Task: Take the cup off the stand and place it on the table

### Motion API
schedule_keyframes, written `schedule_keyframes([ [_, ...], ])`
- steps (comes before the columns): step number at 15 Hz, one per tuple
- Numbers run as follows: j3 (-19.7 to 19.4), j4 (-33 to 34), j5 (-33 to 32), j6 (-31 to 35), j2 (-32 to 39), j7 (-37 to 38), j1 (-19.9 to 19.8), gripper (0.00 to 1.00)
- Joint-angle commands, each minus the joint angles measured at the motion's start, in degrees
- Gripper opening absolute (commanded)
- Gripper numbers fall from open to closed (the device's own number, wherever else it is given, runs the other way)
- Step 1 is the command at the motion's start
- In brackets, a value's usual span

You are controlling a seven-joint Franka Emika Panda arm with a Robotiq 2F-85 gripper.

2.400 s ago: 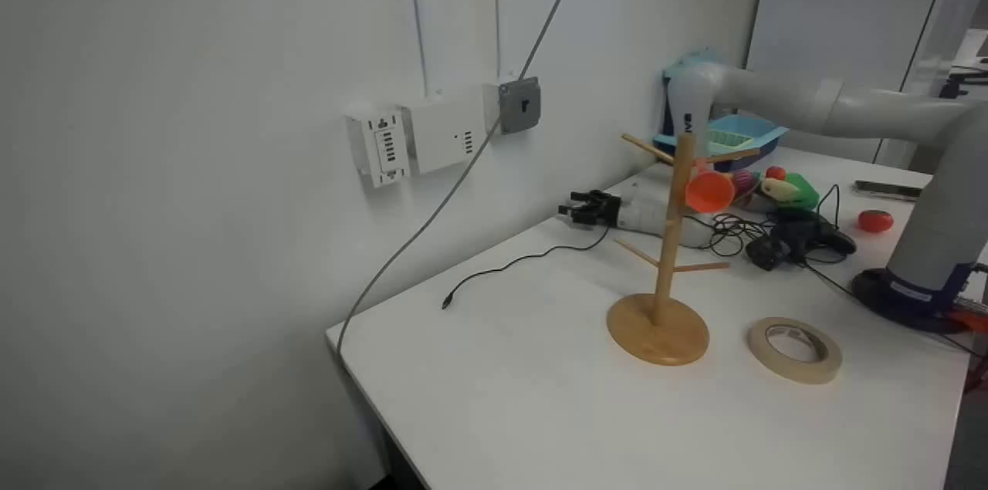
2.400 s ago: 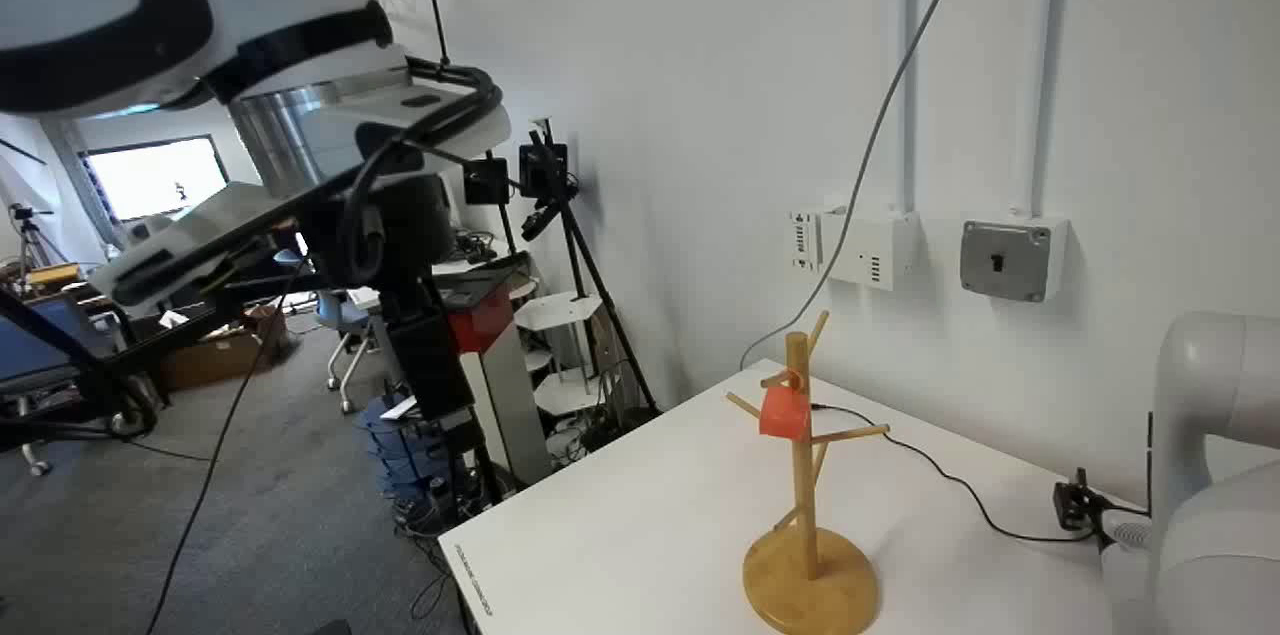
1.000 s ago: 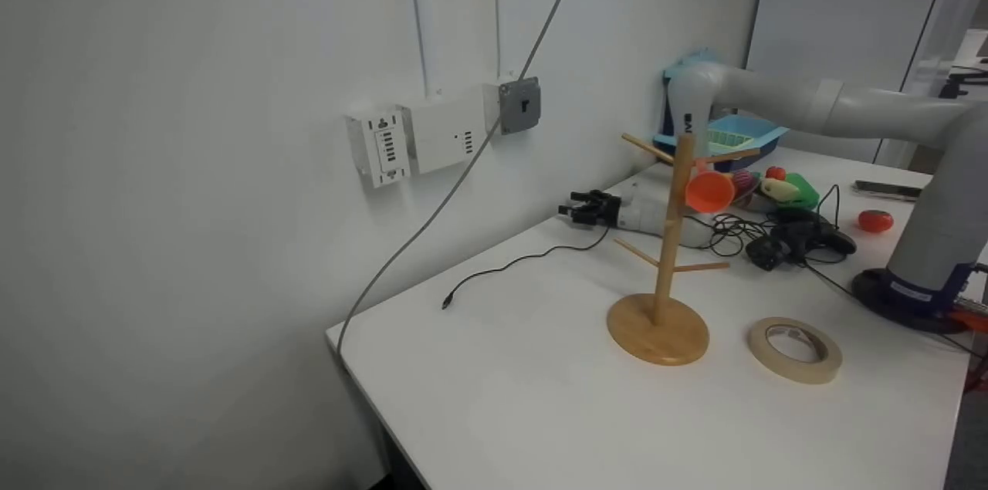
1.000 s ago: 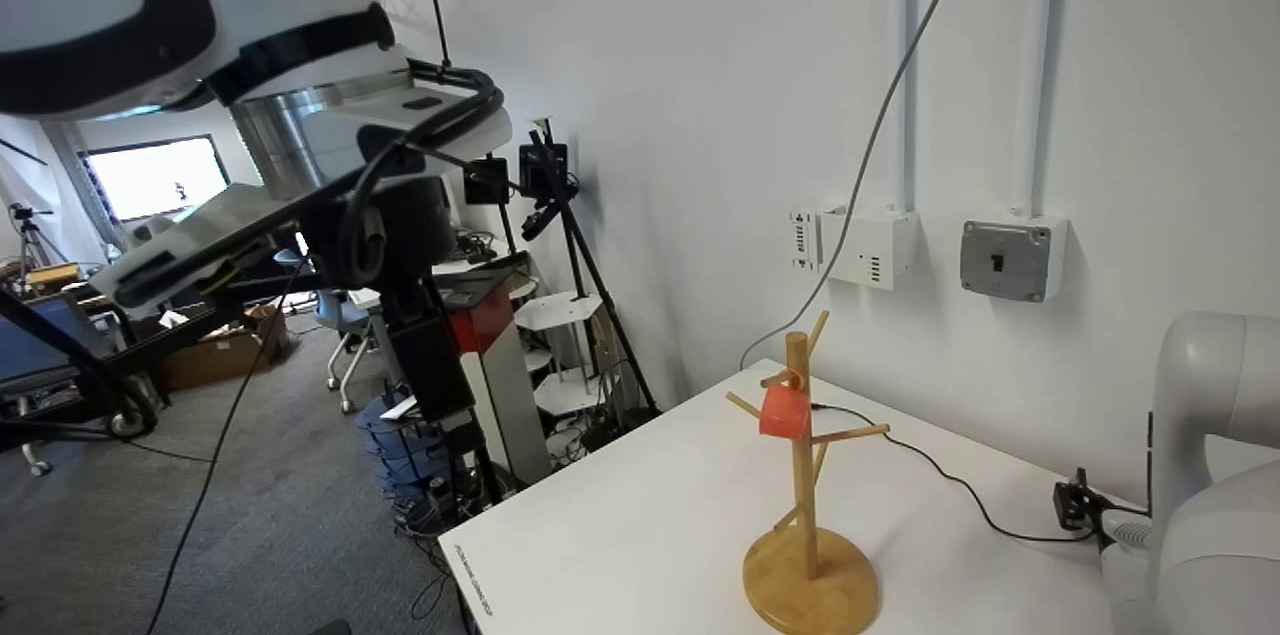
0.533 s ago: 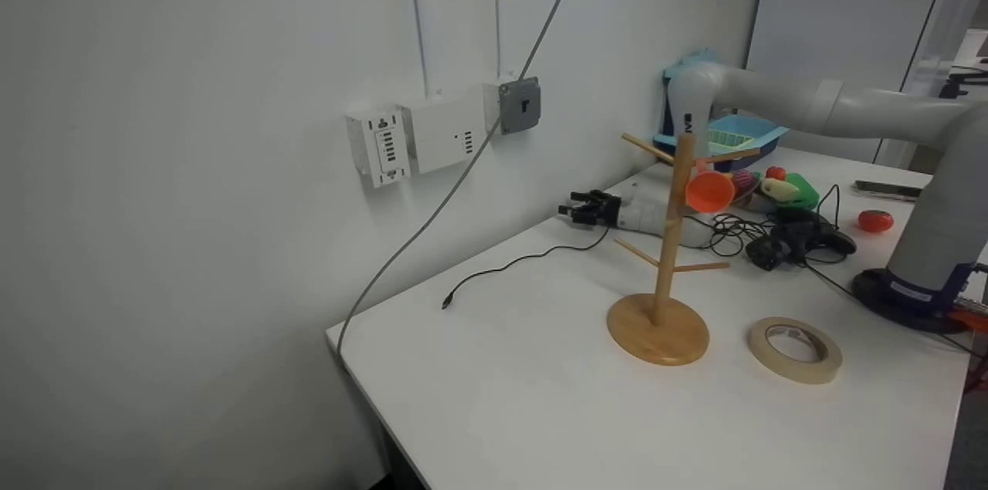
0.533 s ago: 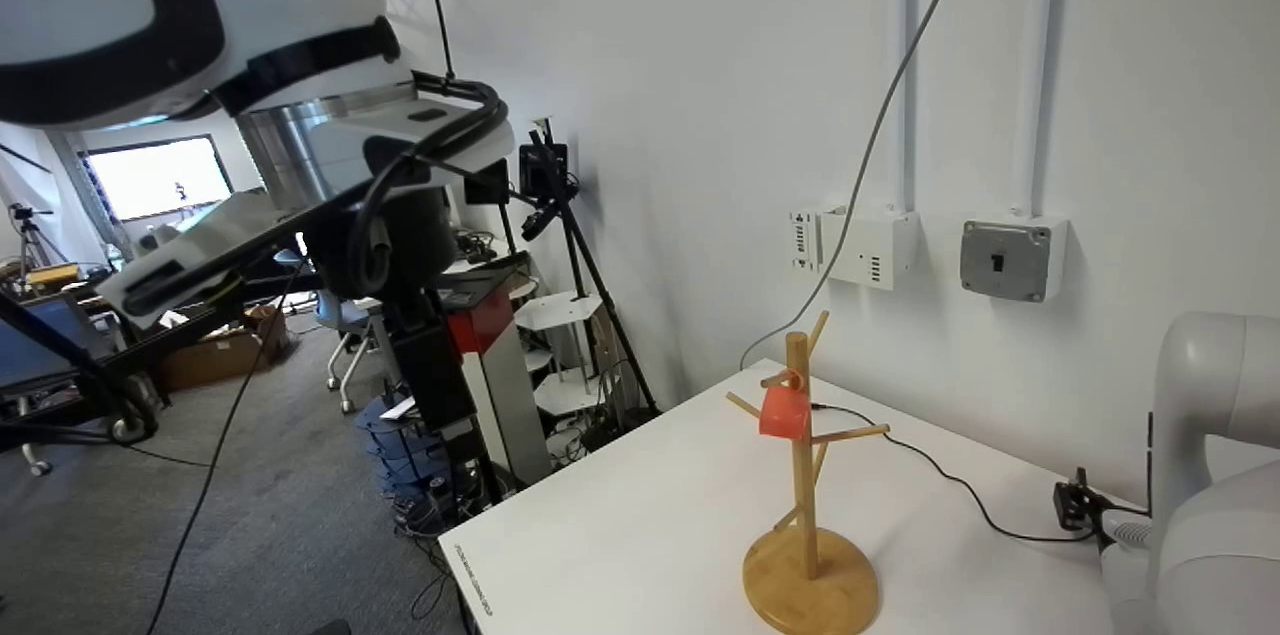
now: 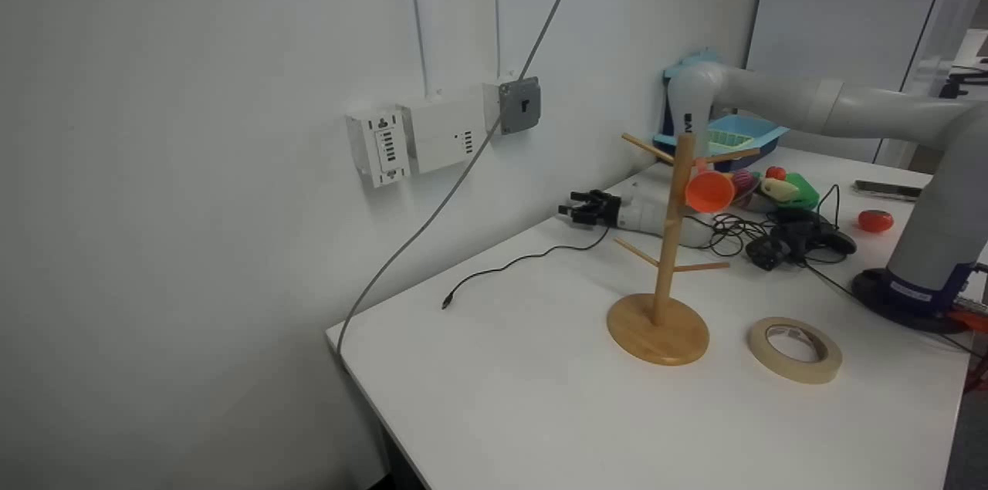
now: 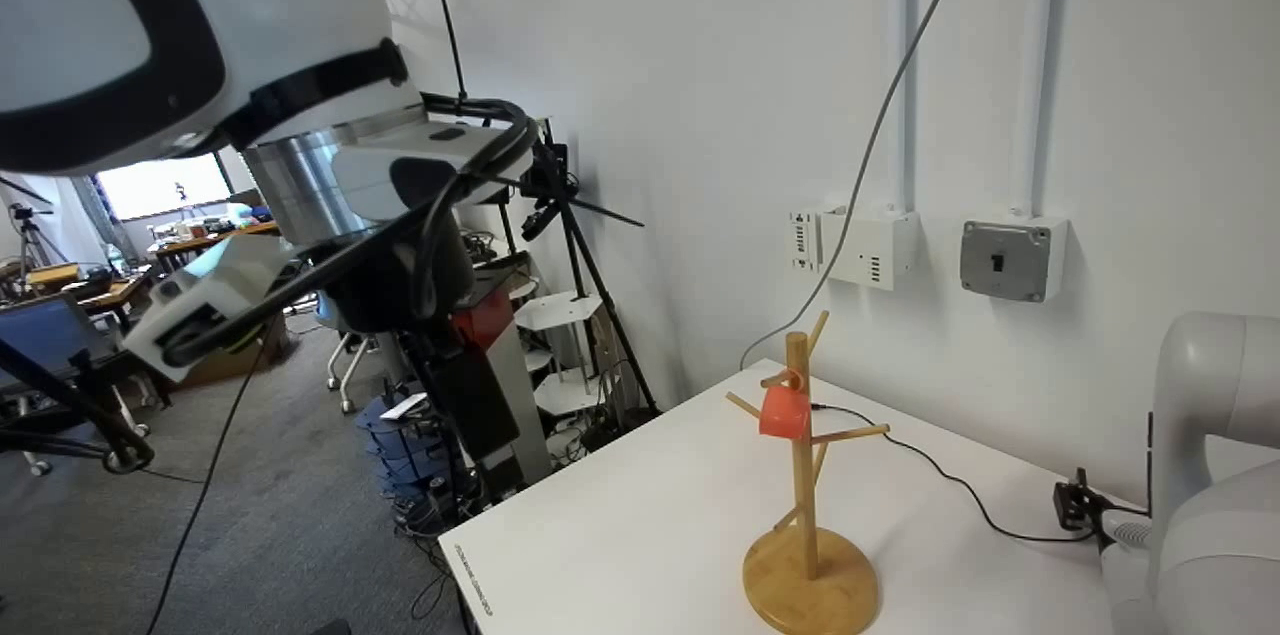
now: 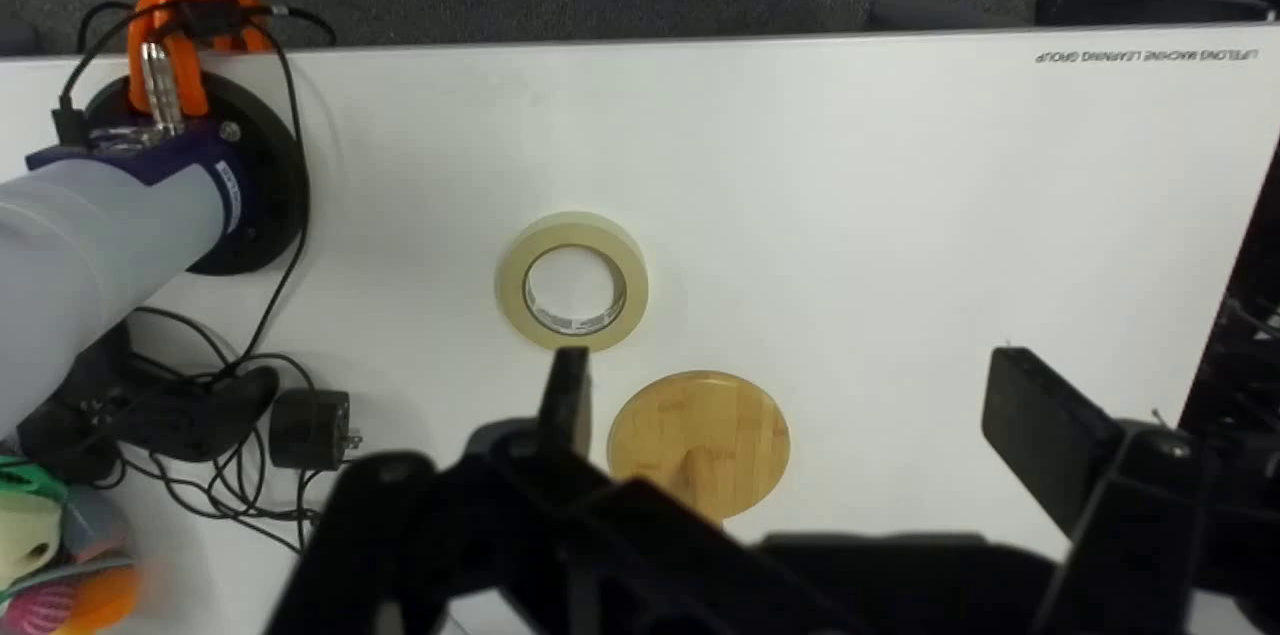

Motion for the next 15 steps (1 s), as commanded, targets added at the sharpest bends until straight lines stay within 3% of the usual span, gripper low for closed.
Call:
schedule_keyframes([
  [1, -1.68, -3.59, -0.59, 9.05, -0.26, -3.87, -0.51, 1.00],
  [13, -2.36, -10.83, 3.52, 39.46, 5.45, -7.21, 5.09, 1.00],
  [14, -2.85, -10.45, 3.77, 40.32, 6.05, -7.87, 5.71, 1.00],
  [15, -1.01, -10.41, 2.41, 37.21, 5.02, -5.33, 3.67, 1.00],
])
